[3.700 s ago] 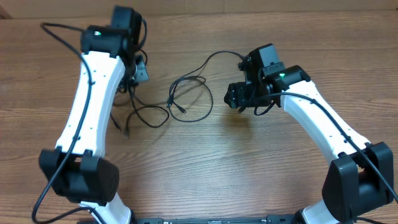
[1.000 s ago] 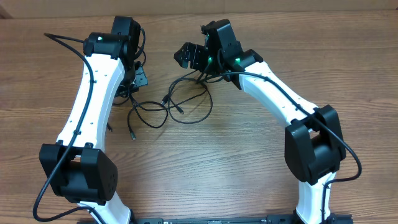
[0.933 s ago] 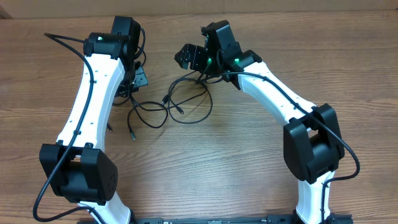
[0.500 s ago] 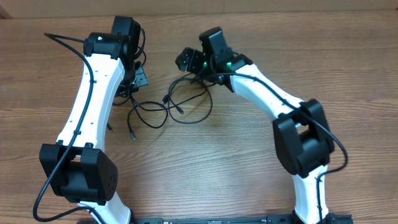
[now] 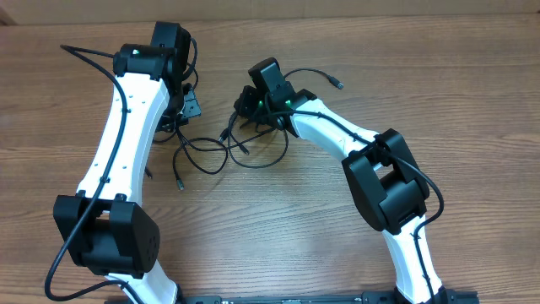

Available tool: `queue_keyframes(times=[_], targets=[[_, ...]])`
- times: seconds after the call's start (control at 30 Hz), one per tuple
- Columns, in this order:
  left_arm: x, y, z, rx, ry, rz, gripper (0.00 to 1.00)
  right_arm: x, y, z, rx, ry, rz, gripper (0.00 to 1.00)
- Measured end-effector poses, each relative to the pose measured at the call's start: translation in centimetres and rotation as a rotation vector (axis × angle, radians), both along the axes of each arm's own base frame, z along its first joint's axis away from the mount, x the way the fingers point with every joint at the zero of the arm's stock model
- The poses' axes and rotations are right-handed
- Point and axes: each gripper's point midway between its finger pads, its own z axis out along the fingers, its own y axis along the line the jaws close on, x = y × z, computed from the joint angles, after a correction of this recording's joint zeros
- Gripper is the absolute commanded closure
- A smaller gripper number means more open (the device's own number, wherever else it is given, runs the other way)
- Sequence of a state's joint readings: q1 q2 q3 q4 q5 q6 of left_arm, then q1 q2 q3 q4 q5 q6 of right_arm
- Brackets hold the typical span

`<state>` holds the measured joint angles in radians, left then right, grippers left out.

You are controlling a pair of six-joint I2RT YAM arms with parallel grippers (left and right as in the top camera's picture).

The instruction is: Untangle cables

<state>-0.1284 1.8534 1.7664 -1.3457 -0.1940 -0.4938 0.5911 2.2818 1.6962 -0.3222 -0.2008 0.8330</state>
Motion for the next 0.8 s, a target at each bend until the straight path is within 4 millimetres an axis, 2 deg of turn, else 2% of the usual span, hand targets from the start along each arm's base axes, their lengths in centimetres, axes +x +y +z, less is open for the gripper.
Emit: queue_keyframes(times=[0.17,0.3,0.33,0.4,0.47,0.53,0.6,0.67,0.73,0.77,0.8], targets=[[0.0,0.0,0.0,0.000,-0.001,0.000,0.96,0.6,-0.9,0.0,-0.014,-0.021,0.032,0.96],[0.1,0.0,0.0,-0.001,-0.002,0.000,0.96,1.3,-3.2,0.5,-0.030,-0.018,0.054,0.96],[0.1,0.0,0.0,-0.001,-0.004,0.000,0.96,1.7,-4.1,1.1,-0.034,-0.021,0.056,0.96],[0.2,0.0,0.0,-0.001,-0.009,0.000,0.96,2.6,-5.8,3.6,-0.030,-0.047,0.059,0.96],[0.2,0.0,0.1,-0.002,-0.010,0.000,0.96,3.6,-7.2,7.4,-0.021,-0.105,0.064,0.96],[0.3,0.0,0.1,-0.002,-0.012,0.000,0.96,4.7,-8.6,12.6,-0.001,-0.202,0.060,0.96],[0.3,0.0,0.1,-0.002,-0.012,0.000,0.96,5.4,-10.4,19.3,0.028,-0.334,0.043,0.96],[0.3,0.0,0.1,-0.002,-0.013,0.000,0.96,5.3,-12.3,24.9,0.054,-0.445,0.019,0.96],[0.3,0.0,0.1,-0.002,-0.012,0.000,0.96,4.9,-15.0,30.0,0.067,-0.551,-0.019,0.96],[0.3,0.0,0.1,-0.002,-0.013,0.000,0.96,4.4,-17.2,33.2,0.069,-0.617,-0.058,0.96],[0.3,0.0,0.1,-0.002,-0.012,-0.001,0.96,4.2,-18.7,34.6,0.065,-0.645,-0.083,0.96]])
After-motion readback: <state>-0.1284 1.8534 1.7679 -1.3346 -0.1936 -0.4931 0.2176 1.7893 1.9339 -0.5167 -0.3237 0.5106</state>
